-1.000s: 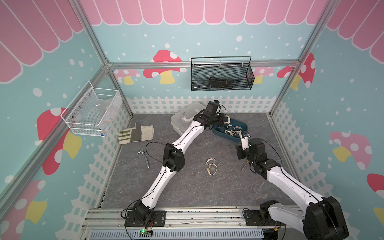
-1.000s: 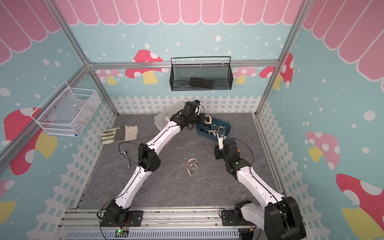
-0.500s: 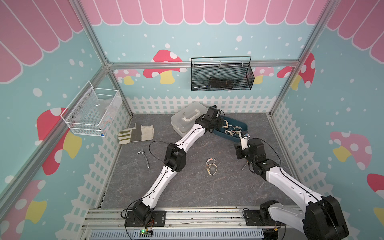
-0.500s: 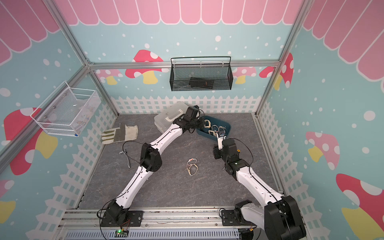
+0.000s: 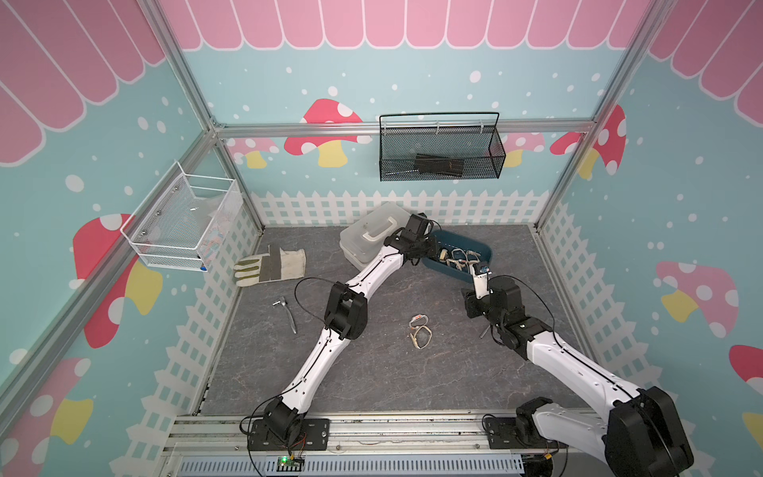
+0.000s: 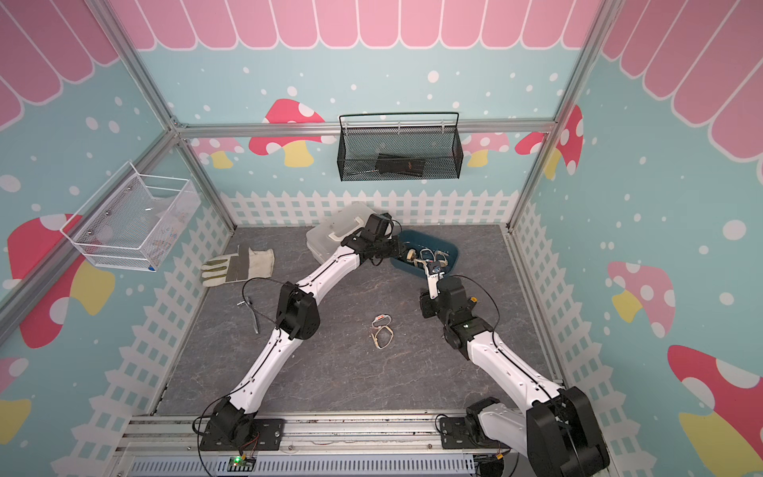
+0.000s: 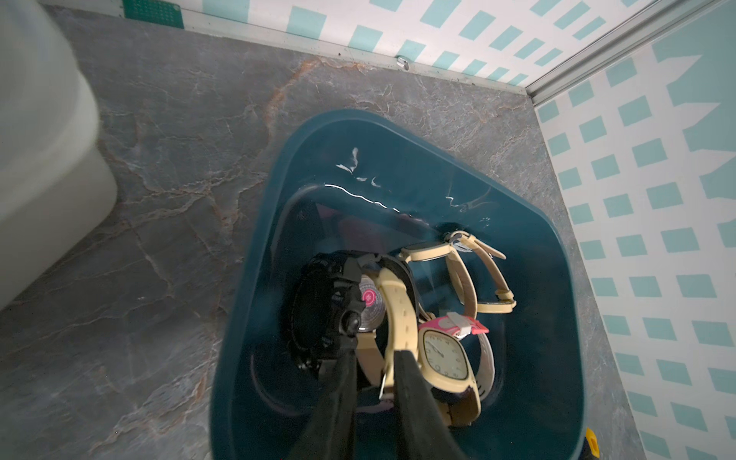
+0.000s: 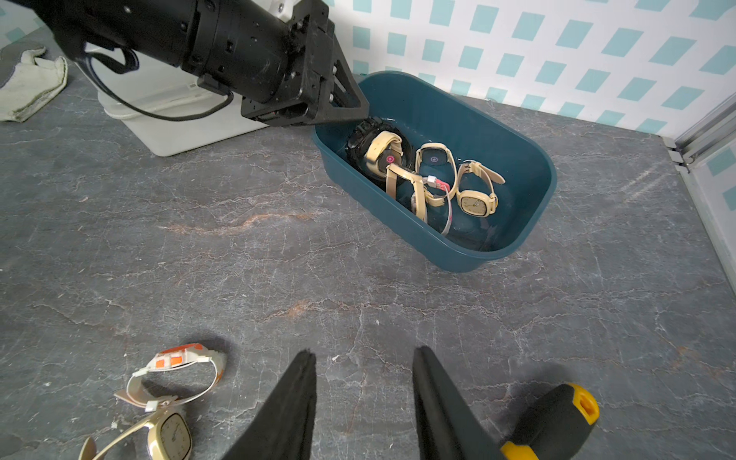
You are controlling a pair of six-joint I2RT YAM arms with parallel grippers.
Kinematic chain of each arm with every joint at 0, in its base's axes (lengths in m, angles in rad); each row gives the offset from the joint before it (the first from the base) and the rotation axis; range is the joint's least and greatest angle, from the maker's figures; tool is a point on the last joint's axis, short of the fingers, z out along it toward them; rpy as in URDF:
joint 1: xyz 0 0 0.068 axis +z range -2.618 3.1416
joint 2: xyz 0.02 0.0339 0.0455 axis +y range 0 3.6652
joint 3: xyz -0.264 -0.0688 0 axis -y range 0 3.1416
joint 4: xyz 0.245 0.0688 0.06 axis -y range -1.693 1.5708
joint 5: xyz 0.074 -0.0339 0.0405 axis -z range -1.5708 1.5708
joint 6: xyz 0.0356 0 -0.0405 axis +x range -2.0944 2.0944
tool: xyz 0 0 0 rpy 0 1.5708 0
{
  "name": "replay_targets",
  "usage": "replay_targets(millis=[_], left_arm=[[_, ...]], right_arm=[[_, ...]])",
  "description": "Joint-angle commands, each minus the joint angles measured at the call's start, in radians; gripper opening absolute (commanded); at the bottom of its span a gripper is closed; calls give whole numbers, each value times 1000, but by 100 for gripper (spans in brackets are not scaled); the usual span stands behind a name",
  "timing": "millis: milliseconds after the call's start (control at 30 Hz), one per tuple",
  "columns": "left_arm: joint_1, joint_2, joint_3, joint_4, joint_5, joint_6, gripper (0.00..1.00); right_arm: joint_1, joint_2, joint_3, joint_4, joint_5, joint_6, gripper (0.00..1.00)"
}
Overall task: Put the watch into the storage box
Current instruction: Place the watch in the storage box, then pick up the watch at the center of the board.
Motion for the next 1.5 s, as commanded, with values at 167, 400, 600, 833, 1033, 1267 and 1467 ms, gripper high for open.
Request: replay_targets(millis=[167,400,600,833,1033,1267,1467], left_arm=[[9,-135,-88,23,44,69,24],[35,-445,-439,125,7,188,25],[128,-749,-947,338,2,178,25],[223,-936,-1336,481,5,167,25],[246,-962,-1427,482,19,184,25],[255,-965,-1448,481,21,197,25],[257,-957,-1445,479,27,196,25]], right_arm=[[29,55,48,-40,-63,-59,43],[39,240,202,-205,-249,-111,42],[95,353,277,-337,-319,-136,40],[204,406,252,-363,-300,-103,40],[246,488,280,-391,-233,-104,38],[258,531,282,-398,-206,-116,30],[262,543,286,-377,-187,-100,14]])
